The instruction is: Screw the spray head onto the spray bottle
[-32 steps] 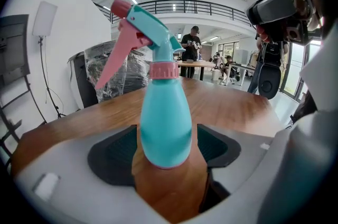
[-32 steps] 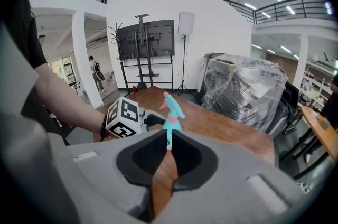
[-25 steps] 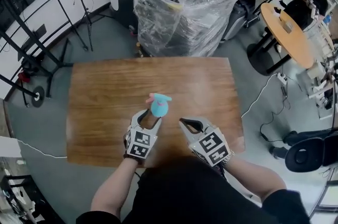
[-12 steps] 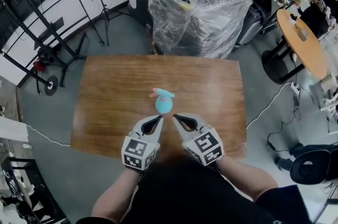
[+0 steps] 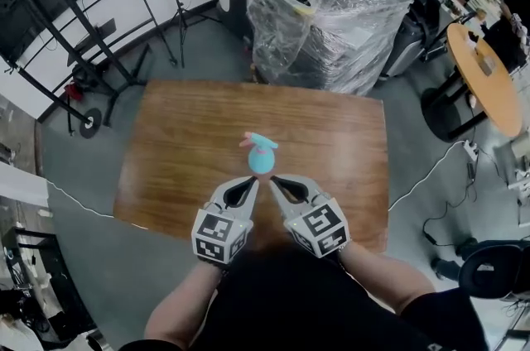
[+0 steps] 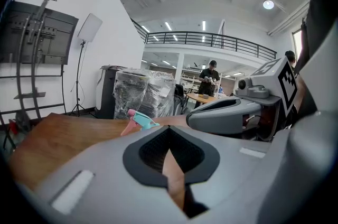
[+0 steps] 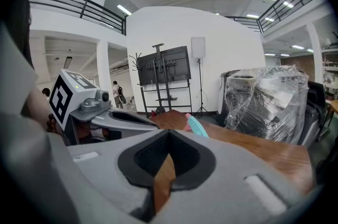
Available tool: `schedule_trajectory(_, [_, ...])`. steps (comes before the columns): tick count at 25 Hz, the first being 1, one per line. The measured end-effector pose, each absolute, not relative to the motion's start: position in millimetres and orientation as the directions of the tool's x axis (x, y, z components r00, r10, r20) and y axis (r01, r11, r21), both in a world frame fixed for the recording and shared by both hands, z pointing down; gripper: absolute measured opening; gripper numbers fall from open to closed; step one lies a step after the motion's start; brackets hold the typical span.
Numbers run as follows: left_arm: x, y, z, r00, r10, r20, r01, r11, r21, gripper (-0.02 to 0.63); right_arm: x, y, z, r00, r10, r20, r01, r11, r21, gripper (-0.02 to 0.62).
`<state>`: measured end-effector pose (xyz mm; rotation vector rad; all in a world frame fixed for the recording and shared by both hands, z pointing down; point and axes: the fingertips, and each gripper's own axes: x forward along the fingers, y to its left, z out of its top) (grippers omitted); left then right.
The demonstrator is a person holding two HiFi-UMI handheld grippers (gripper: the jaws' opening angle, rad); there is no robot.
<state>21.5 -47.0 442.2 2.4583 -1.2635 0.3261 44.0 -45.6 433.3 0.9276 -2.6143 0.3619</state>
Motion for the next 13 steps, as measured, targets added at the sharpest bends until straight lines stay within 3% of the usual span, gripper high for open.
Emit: schedule_trajectory(13, [21.2,-46.4,440.0,0.563,-0.743,0.361,-0.825,-0.527,0.203,0.017,45.9,-46.4,431.1,-0.73,-0.551,0.405,-0.639,0.761,-0.116,-0.009])
